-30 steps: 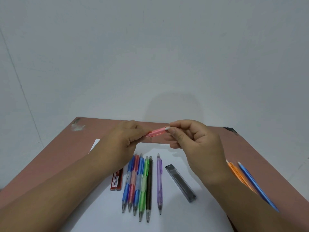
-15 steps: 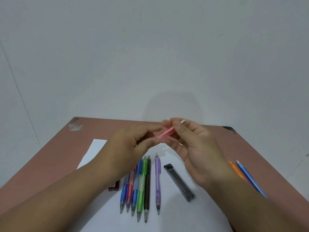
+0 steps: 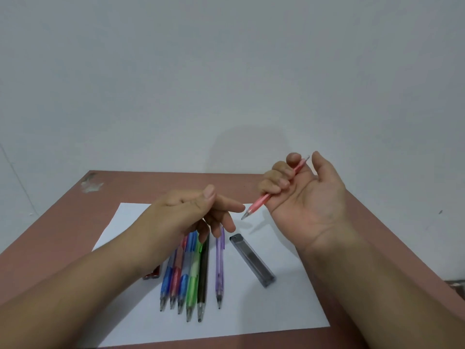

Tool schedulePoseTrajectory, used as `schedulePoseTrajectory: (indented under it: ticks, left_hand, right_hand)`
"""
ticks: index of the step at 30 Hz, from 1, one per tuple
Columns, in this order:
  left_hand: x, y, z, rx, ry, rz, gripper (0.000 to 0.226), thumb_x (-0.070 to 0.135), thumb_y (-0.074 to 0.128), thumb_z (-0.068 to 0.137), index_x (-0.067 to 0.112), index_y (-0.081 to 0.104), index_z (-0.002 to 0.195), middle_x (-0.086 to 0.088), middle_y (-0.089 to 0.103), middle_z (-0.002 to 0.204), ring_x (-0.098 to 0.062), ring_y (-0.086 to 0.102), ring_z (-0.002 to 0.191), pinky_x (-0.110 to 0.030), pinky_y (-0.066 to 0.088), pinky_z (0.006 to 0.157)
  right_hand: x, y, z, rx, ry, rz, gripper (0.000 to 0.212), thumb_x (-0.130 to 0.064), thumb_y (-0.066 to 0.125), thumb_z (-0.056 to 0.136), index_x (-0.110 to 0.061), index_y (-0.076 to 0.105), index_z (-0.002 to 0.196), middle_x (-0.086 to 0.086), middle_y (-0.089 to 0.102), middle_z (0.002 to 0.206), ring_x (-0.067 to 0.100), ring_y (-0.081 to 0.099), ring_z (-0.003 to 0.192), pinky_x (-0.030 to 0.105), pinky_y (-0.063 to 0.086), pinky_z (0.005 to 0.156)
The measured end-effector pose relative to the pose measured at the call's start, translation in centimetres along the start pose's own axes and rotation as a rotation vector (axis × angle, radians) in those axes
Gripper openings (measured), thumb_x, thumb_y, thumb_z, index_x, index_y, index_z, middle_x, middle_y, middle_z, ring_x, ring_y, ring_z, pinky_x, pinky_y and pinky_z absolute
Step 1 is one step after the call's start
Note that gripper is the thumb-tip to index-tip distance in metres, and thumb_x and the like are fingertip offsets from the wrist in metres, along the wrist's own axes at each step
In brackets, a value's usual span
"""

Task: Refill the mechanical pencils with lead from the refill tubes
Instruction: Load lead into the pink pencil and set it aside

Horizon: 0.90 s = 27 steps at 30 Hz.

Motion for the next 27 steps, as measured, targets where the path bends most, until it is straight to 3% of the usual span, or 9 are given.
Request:
schedulePoseTrajectory:
  ticks: [4,8,11,27]
  left_hand:
    - [-0.6,0.2,0.1,-0.048,0.020,-0.037,0.065,0.076,0.044,0.089,0.026,0.075,0.118,-0.009,0.074,0.102,-0.021,0.062,0.084,-0.030,0.048,0.070]
    - [-1.3,0.1,-0.3,0.049,-0.013,-0.035,0.081,0.082,0.053,0.081,0.011,0.074,0.116,-0.015,0.074,0.102,-0.024,0.068,0.088,-0.036,0.050,0.076]
    - [-1.4,0.2,-0.3,0.074,-0.006,-0.053,0.087,0.081,0.058,0.077,0.003,0.072,0.114,-0.020,0.073,0.098,-0.025,0.069,0.084,-0.031,0.052,0.071]
    - [-1.5,-0.1,-0.3,0.028,-0.004,-0.078,0.084,0.077,0.057,0.082,0.001,0.072,0.114,-0.021,0.072,0.100,-0.022,0.067,0.085,-0.030,0.050,0.072]
  right_hand:
    - [-0.4,0.0,-0.1,-0.028,-0.008,0.054,0.036,-0.036,0.041,0.098,-0.013,0.053,0.072,-0.001,0.036,0.064,0.015,0.032,0.050,0.026,0.033,0.046]
    - [-0.7,0.1,-0.1,-0.029,-0.033,0.092,0.036,-0.030,0.035,0.098,-0.015,0.049,0.069,-0.001,0.034,0.062,0.015,0.031,0.048,0.026,0.032,0.045]
    - [-0.8,0.1,-0.2,-0.028,-0.044,0.093,0.034,-0.028,0.033,0.098,-0.016,0.046,0.069,-0.002,0.033,0.062,0.015,0.031,0.047,0.026,0.033,0.045]
    - [-0.5,-0.1,-0.3,-0.032,-0.054,0.143,0.035,-0.032,0.036,0.097,-0.015,0.047,0.069,-0.001,0.034,0.063,0.016,0.033,0.048,0.026,0.034,0.045]
Point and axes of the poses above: each hand's wrist, its own z-axis towards the middle knuckle, its own y-axis out of the palm, x = y × z, the point moved 2 cm from there along z, towards the middle knuckle
